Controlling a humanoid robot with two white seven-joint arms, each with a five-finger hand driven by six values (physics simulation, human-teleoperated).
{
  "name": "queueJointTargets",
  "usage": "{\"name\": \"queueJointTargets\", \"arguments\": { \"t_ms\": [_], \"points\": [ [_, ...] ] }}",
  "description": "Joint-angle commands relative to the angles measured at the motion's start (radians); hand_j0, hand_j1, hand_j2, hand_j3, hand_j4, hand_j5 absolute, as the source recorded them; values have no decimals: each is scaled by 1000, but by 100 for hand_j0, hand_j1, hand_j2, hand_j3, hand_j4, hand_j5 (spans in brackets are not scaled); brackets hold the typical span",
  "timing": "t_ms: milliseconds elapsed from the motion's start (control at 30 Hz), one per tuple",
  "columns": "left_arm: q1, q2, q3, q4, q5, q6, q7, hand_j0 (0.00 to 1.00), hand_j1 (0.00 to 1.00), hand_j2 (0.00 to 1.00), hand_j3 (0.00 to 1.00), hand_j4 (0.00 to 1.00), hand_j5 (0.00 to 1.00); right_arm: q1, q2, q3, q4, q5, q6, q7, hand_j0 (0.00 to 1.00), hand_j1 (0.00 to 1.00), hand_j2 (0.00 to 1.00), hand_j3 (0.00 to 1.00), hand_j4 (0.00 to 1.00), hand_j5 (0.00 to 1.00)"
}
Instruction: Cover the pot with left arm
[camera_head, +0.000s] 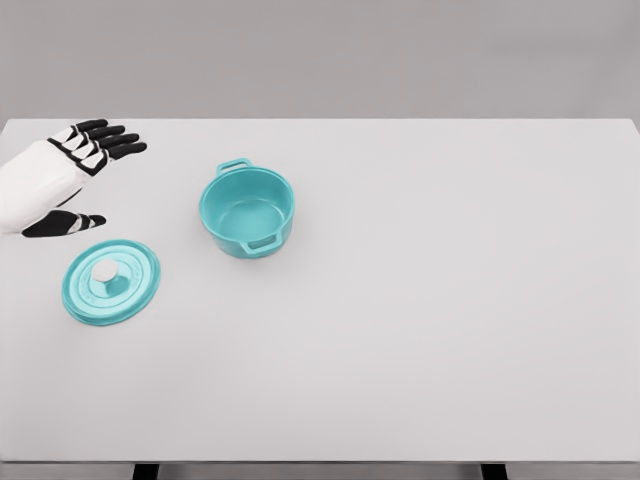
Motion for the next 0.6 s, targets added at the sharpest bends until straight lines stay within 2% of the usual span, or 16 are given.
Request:
{"name": "queueJointTargets", "arguments": {
  "t_ms": [0, 233, 300, 400, 567],
  "points": [
    [0, 1, 1, 1, 2, 0, 2, 100, 100, 100, 100, 100, 100, 0, 0, 0, 1, 0, 0, 0, 100, 100, 100, 100, 100, 100],
    [-11, 4, 11, 1, 16, 0, 2, 100, 100, 100, 100, 100, 100, 0, 0, 0, 1, 0, 0, 0, 100, 100, 100, 100, 100, 100],
    [-11, 4, 36, 2, 7, 0, 2, 100, 100, 100, 100, 100, 100, 0, 0, 0, 0, 0, 0, 0, 100, 100, 100, 100, 100, 100],
    [14, -1, 37, 16, 13, 0, 0, 100, 100, 100, 100, 100, 100, 0, 0, 0, 0, 0, 0, 0, 100, 100, 100, 100, 100, 100],
    [-12, 32, 39, 7, 35, 0, 5, 100, 100, 100, 100, 100, 100, 0, 0, 0, 0, 0, 0, 0, 100, 100, 100, 100, 100, 100]
  ]
}}
